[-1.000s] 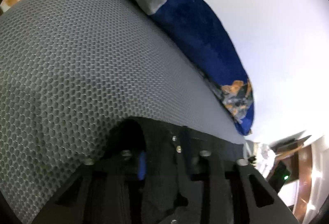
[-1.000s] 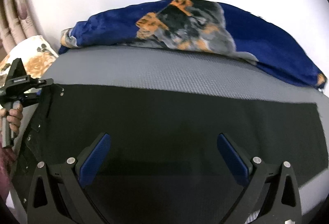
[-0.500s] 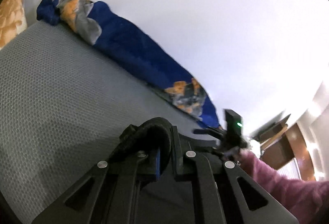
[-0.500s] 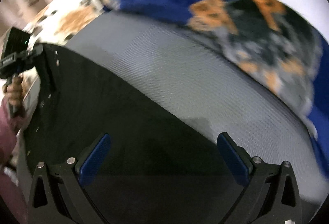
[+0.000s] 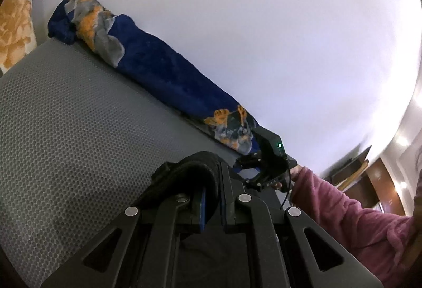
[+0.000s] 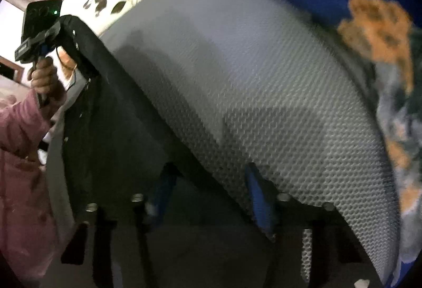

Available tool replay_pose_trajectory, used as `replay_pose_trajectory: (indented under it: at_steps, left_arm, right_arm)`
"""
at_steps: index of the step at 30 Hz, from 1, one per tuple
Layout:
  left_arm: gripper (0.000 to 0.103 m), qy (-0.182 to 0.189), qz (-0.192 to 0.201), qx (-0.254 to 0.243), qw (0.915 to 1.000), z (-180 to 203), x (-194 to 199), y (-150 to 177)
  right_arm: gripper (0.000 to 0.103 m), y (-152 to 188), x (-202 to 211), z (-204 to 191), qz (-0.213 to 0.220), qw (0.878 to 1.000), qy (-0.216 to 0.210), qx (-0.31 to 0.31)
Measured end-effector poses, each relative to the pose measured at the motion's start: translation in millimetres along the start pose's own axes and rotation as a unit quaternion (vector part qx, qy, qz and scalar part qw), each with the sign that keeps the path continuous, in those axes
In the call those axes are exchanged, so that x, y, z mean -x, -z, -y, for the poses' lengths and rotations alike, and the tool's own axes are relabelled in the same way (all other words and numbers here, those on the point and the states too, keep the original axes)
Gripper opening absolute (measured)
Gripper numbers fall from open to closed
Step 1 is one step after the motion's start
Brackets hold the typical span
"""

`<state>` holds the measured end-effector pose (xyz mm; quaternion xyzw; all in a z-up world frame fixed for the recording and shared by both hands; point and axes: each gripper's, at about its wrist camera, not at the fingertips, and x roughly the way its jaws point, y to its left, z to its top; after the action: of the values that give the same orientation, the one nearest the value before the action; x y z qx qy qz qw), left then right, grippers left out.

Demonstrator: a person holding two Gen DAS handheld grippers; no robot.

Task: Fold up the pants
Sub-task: 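Grasp the waistband with the right gripper while the left gripper holds its end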

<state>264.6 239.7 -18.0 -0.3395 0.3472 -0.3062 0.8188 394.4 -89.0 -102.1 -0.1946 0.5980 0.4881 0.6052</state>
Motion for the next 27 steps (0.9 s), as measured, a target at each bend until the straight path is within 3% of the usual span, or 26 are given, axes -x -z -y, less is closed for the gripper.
replay_pose_trajectory:
  at_steps: [6, 10, 14, 20, 24, 27]
  left_arm:
    - [0.008, -0.018, 0.005, 0.003, 0.9998, -2.0, -4.7, 1.2]
    - [0.008, -0.026, 0.007, 0.012, 0.9996, -6.0, -6.2, 2.6]
    - [0.008, -0.035, 0.007, 0.016, 0.9993, -8.0, -10.0, 3.5]
    - [0.008, -0.046, 0.004, 0.017, 0.9988, -11.0, -13.4, 3.4]
    - [0.008, -0.055, -0.001, 0.020, 0.9983, -12.1, -17.7, 2.0]
    - [0.008, -0.054, -0.001, 0.018, 0.9984, -7.5, -14.6, 1.7]
  right_arm:
    - [0.041, 25.9, 2.4, 14.5, -0.048, 0.999, 0.008, 0.000]
    - [0.039, 48.0, 11.9, 26.5, -0.054, 0.998, 0.029, -0.020]
    - [0.023, 65.3, 17.3, 32.0, -0.058, 0.997, 0.051, -0.030]
    - [0.019, 76.6, 19.5, 31.4, -0.050, 0.995, 0.074, -0.040]
    - [0.009, 80.5, 21.4, 18.1, -0.039, 0.990, 0.129, -0.034]
    - [0.008, 84.6, 26.8, -7.8, -0.024, 0.983, 0.178, -0.034]
